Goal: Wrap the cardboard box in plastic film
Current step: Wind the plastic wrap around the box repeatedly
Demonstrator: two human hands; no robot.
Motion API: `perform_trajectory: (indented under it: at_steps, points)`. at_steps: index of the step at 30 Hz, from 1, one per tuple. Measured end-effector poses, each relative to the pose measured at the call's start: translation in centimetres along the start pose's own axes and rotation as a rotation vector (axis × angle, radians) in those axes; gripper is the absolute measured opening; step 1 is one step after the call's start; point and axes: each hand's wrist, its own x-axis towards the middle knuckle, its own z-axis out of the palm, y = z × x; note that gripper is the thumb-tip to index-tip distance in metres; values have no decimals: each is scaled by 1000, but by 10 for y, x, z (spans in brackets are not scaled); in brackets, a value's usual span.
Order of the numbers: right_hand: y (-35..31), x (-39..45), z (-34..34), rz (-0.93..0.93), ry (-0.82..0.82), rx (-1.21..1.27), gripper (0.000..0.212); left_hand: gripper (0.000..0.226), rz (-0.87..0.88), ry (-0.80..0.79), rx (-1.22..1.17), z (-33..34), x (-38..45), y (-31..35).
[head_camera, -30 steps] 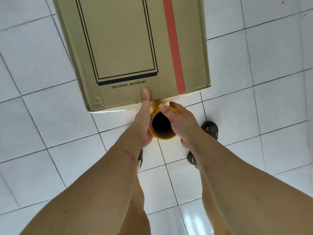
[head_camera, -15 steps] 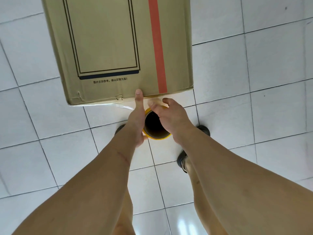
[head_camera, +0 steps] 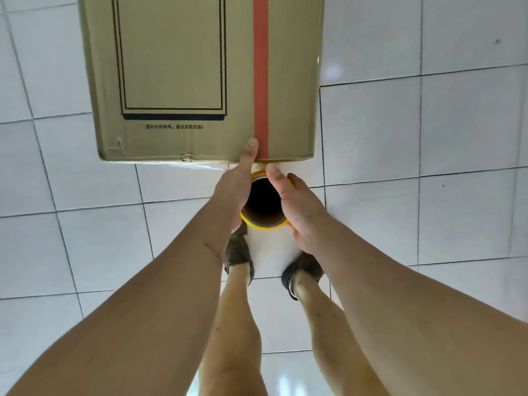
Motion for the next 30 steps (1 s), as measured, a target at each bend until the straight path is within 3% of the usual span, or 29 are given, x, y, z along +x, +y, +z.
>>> perform_trajectory:
  at_steps: [5, 7, 11, 13, 16, 17, 20, 23, 25, 27, 30]
  points:
    - [-8, 1, -18, -44, -10, -70, 48, 101, -51, -213, -122, 3, 5, -8]
    - [-8, 1, -27, -84, -7, -107, 57, 111, -66, -223, -94, 9, 1, -10]
    - [-2, 2, -24, -31, -27, -48, 78, 120, -3, -60, 14, 19, 3, -6]
    - [-1, 2, -24, -12, -6, -15, 83, 117, -33, -118, -81, 19, 6, -6]
    - [-12, 0, -32, -20, 23, -122, 35, 100, -44, -217, -184, 23, 2, -10]
    - [-15, 0, -36, -31, 34, -173, 34, 98, -50, -237, -211, 26, 2, -14]
    - [-25, 1, -45, -78, 64, -229, 56, 102, -49, -214, -195, 37, -3, -15]
    - [-19, -1, -48, -31, 43, -143, 91, 130, -34, -55, -117, 44, 7, -14]
    - [-12, 1, -50, -11, 27, -90, 114, 118, -38, -81, -149, 47, 4, -11]
    - [-14, 3, -54, -15, 30, -101, 114, 102, -71, -160, -211, 51, -4, -7]
    - [-28, 3, -65, -47, 14, -265, 85, 101, -108, -260, -272, 58, -6, -15]
